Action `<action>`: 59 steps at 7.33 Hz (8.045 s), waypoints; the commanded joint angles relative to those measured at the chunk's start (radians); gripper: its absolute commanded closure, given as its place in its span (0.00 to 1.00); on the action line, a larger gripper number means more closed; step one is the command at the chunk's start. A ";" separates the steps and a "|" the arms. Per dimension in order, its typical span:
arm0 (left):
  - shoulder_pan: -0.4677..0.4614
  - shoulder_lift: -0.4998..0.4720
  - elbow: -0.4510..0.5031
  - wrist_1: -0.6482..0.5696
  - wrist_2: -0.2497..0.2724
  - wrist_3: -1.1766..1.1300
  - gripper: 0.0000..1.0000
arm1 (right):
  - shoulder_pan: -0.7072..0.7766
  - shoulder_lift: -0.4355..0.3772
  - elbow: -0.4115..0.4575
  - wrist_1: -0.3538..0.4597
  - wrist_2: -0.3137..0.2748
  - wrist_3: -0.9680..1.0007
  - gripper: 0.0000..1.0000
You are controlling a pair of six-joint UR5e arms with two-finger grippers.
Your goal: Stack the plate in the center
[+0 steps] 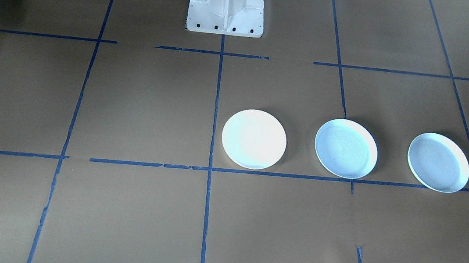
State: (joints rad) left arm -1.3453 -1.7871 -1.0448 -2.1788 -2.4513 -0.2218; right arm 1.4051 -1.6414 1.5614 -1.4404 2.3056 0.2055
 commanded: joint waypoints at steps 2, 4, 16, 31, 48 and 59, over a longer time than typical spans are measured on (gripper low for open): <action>0.021 -0.006 0.046 -0.024 -0.086 -0.001 0.13 | 0.000 0.000 -0.001 0.000 0.000 0.000 0.00; 0.058 -0.006 0.048 -0.024 -0.087 0.002 0.26 | 0.000 0.000 -0.001 0.000 0.000 0.000 0.00; 0.075 -0.012 -0.098 -0.016 -0.256 -0.169 1.00 | 0.000 0.000 0.000 0.000 0.000 0.000 0.00; 0.336 -0.041 -0.320 -0.024 -0.061 -0.505 1.00 | 0.000 0.000 0.000 0.000 0.000 0.000 0.00; 0.567 -0.327 -0.302 -0.024 0.163 -0.913 0.00 | 0.000 0.000 0.000 0.000 0.000 0.000 0.00; 0.527 -0.324 -0.314 -0.030 0.140 -0.901 1.00 | 0.000 0.000 0.000 0.000 0.000 0.000 0.00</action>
State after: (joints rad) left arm -0.7592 -2.1164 -1.3531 -2.2063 -2.2978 -1.1297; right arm 1.4051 -1.6414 1.5616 -1.4404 2.3055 0.2056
